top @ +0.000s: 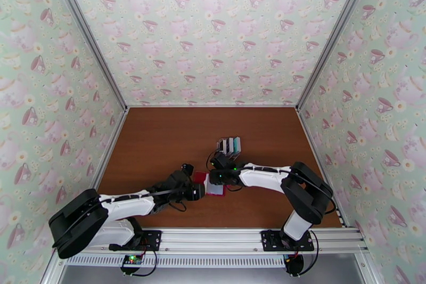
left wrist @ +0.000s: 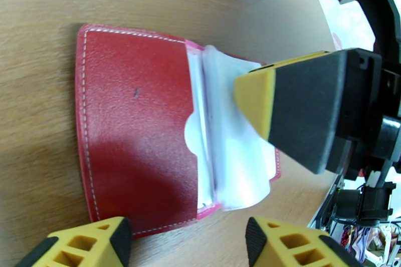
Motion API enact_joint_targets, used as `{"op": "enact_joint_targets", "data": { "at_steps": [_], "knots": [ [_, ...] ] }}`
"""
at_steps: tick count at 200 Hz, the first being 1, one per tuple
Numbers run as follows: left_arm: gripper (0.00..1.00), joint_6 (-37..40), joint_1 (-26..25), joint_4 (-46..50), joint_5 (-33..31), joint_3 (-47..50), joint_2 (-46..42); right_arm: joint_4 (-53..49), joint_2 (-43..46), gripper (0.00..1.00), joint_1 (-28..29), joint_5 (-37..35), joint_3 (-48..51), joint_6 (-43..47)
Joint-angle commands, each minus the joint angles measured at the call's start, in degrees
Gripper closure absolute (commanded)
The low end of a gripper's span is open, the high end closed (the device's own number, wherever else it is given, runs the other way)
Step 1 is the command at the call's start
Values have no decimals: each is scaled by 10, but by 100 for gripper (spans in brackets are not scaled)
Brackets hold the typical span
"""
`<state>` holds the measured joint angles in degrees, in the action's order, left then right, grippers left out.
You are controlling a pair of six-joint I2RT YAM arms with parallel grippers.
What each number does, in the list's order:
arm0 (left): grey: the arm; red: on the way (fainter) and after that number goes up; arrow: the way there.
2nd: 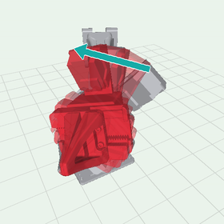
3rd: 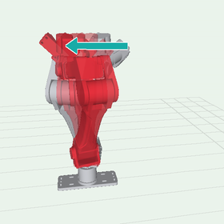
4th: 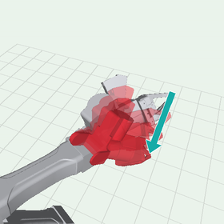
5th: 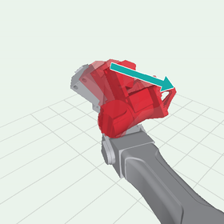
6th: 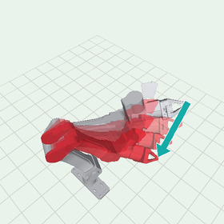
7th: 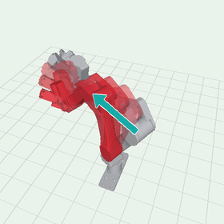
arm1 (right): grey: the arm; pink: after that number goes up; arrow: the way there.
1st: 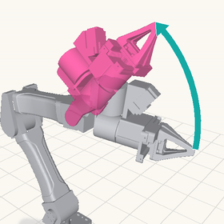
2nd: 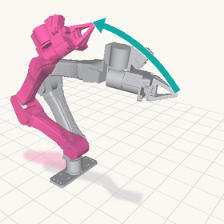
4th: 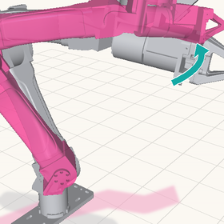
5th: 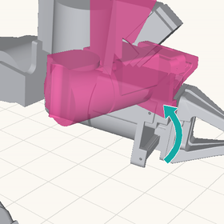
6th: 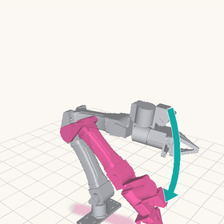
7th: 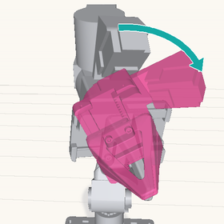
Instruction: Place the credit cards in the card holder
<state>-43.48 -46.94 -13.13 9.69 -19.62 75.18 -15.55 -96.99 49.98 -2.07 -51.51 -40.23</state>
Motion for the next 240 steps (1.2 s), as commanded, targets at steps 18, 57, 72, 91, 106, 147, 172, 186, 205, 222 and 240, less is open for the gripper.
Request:
{"op": "enact_joint_targets", "data": {
  "at_steps": [18, 57, 72, 91, 106, 147, 172, 186, 205, 222, 240],
  "knots": [
    [30, 8, 5, -2, 23, 24, 33, 14, -7, 63, 6, 34, -9, -13],
    [27, 10, 7, -10, 31, 22, 42, 37, -5, 64, 6, 58, -3, -26],
    [26, 11, 7, -11, 31, 23, 43, 44, -6, 64, 7, 63, -1, -30],
    [25, 13, 7, -11, 33, 22, 46, 51, -8, 64, 7, 71, 0, -33],
    [26, 15, 7, -2, 29, 19, 47, 56, -11, 64, 6, 75, 1, -35],
    [33, 26, 7, 33, 10, 8, 51, 66, -17, 64, 7, 86, 0, -38],
    [35, 31, 7, 49, 2, 1, 58, 68, -24, 64, 7, 90, 0, -39],
    [36, 31, 7, 50, -2, 0, 64, 68, -24, 65, 7, 90, 1, -39],
    [38, 31, 7, 45, -4, -1, 77, 72, -24, 65, 7, 94, 2, -41],
    [39, 30, 6, 37, -2, -2, 92, 79, -25, 64, 7, 102, 4, -43],
    [40, 31, 6, 36, 1, -6, 102, 85, -26, 65, 7, 108, 5, -46]
  ]
}}
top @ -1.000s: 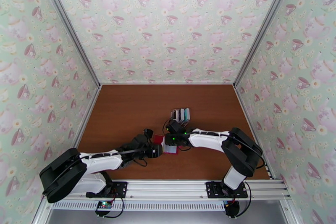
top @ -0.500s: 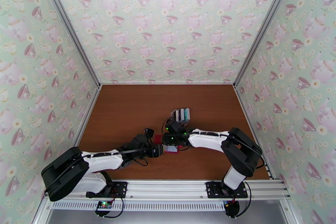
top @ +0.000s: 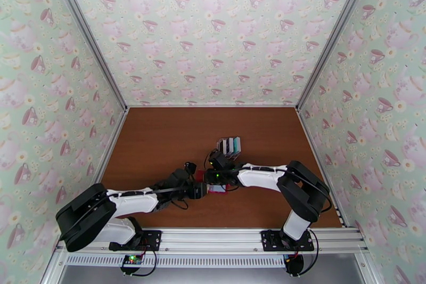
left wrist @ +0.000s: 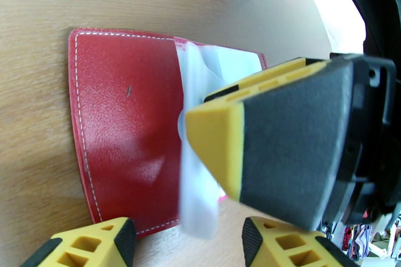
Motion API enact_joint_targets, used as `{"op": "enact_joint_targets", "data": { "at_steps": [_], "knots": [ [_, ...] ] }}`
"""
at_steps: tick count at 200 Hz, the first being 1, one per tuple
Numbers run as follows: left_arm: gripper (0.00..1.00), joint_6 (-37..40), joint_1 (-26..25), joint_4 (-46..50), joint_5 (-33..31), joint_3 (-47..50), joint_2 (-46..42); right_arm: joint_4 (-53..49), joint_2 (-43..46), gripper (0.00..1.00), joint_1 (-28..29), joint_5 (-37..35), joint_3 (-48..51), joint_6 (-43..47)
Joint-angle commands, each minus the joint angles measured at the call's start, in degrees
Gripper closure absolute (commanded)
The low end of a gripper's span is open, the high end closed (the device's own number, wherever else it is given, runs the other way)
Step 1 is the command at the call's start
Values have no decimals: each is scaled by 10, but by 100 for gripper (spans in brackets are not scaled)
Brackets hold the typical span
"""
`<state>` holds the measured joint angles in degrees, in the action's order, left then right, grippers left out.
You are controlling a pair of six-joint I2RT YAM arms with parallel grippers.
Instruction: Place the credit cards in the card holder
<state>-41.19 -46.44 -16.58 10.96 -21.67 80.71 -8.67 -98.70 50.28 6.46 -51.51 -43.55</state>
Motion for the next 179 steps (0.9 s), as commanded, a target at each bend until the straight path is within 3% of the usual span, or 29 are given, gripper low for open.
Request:
{"op": "enact_joint_targets", "data": {
  "at_steps": [1, 89, 114, 179],
  "knots": [
    [40, 9, 1, 71, -12, 14, 47, 17, -9, 64, 4, 23, 5, -13],
    [55, 12, 0, 132, -49, -2, 55, 13, 6, 64, 3, 13, 9, -12],
    [66, 12, 0, 134, -50, -3, 54, 4, 16, 64, 3, 9, 6, -8],
    [81, 8, 0, 132, -45, -4, 47, -23, 69, 58, 3, -8, 4, 3]
  ]
}}
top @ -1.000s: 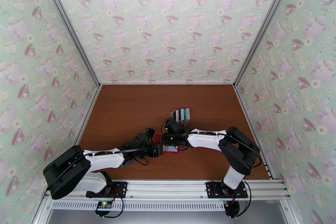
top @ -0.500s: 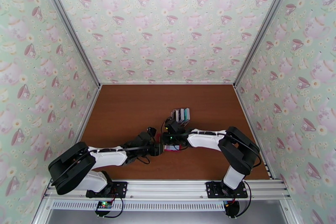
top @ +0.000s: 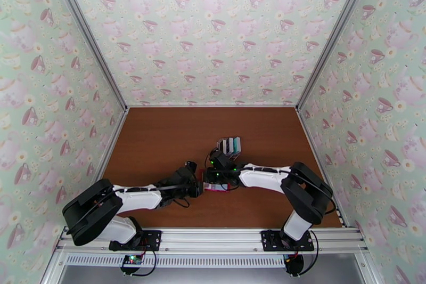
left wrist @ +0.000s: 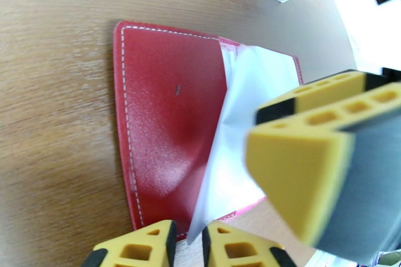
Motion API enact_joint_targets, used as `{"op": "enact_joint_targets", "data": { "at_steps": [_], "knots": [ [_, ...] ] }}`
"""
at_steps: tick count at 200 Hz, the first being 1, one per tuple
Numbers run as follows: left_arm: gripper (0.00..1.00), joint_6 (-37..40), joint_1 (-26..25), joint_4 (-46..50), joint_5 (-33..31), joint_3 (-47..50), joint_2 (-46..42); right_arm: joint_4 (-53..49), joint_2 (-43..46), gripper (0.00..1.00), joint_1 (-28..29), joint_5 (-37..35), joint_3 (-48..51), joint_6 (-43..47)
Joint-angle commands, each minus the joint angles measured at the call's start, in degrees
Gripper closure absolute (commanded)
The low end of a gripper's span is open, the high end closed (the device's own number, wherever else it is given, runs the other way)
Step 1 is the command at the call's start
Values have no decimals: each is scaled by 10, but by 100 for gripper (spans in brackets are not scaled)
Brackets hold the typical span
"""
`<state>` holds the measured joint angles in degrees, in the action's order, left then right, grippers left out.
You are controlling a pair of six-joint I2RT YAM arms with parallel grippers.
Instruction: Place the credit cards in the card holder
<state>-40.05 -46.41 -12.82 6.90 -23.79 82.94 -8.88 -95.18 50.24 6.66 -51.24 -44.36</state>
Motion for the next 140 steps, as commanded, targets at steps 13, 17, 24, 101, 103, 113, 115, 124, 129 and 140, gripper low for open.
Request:
{"op": "enact_joint_targets", "data": {
  "at_steps": [13, 17, 24, 101, 103, 113, 115, 124, 129, 140],
  "knots": [
    [82, -4, 0, 96, -4, 16, 24, -29, 50, 55, 3, -15, 2, 13],
    [82, -4, 0, 96, -4, 15, 24, -31, 54, 55, 4, -17, 3, 13],
    [82, -5, 0, 95, -2, 16, 23, -34, 60, 54, 2, -21, 3, 14],
    [65, -5, -7, 112, 3, 7, -15, 27, 55, 53, -3, 11, 37, 8],
    [64, -4, -7, 114, 2, 6, -16, 31, 53, 53, -3, 13, 38, 7],
    [62, -4, -8, 121, 1, 4, -24, 50, 46, 52, -4, 23, 44, 4],
    [61, -4, -9, 123, 0, 3, -26, 54, 45, 52, -4, 25, 45, 4],
    [61, -4, -10, 129, -3, 1, -35, 71, 39, 52, -6, 36, 50, 0],
    [61, -4, -10, 133, -5, 0, -40, 79, 36, 52, -6, 40, 52, -2],
    [59, -2, -11, 140, -6, -2, -48, 98, 28, 52, -6, 53, 57, -8]
  ]
}}
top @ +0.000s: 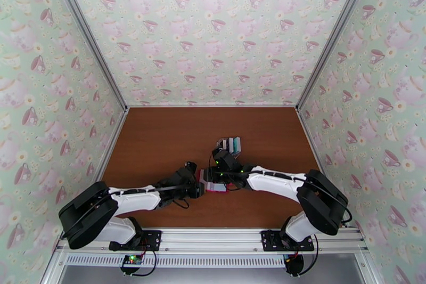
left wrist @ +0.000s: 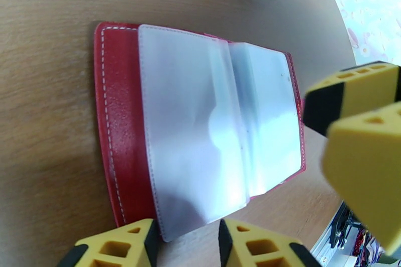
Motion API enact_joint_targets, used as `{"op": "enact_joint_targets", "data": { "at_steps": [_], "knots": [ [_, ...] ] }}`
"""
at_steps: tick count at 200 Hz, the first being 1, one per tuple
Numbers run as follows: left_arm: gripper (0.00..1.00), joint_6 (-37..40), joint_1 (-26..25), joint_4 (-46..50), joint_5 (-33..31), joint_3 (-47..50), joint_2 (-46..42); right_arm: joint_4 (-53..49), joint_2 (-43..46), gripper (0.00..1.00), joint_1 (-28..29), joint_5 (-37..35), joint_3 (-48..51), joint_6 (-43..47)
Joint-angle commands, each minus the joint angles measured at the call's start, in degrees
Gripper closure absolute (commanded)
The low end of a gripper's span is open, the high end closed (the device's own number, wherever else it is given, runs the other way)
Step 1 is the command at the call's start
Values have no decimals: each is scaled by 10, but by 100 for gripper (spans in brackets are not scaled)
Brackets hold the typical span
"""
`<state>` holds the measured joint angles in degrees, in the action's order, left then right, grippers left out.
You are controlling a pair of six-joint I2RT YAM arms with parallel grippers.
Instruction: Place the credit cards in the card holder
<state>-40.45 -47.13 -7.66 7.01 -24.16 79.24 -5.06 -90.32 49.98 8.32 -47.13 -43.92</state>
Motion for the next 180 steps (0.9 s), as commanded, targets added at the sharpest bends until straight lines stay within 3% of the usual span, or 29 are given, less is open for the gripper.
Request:
{"op": "enact_joint_targets", "data": {
  "at_steps": [1, 89, 128, 155, 180],
  "knots": [
    [59, 2, -4, 89, -7, 1, -12, 61, -22, 52, -3, 37, 16, -12],
    [54, 5, -8, 81, 0, -11, -7, 121, -74, 51, -4, 74, 27, -39],
    [46, 10, -9, 98, -6, -18, -25, 109, -103, 51, -5, 68, 23, -46],
    [35, 19, -8, 122, -14, -30, -42, 112, -109, 51, -6, 63, 25, -51],
    [33, 24, -8, 147, -22, -40, -63, 113, -105, 51, -8, 66, 25, -51]
  ]
}}
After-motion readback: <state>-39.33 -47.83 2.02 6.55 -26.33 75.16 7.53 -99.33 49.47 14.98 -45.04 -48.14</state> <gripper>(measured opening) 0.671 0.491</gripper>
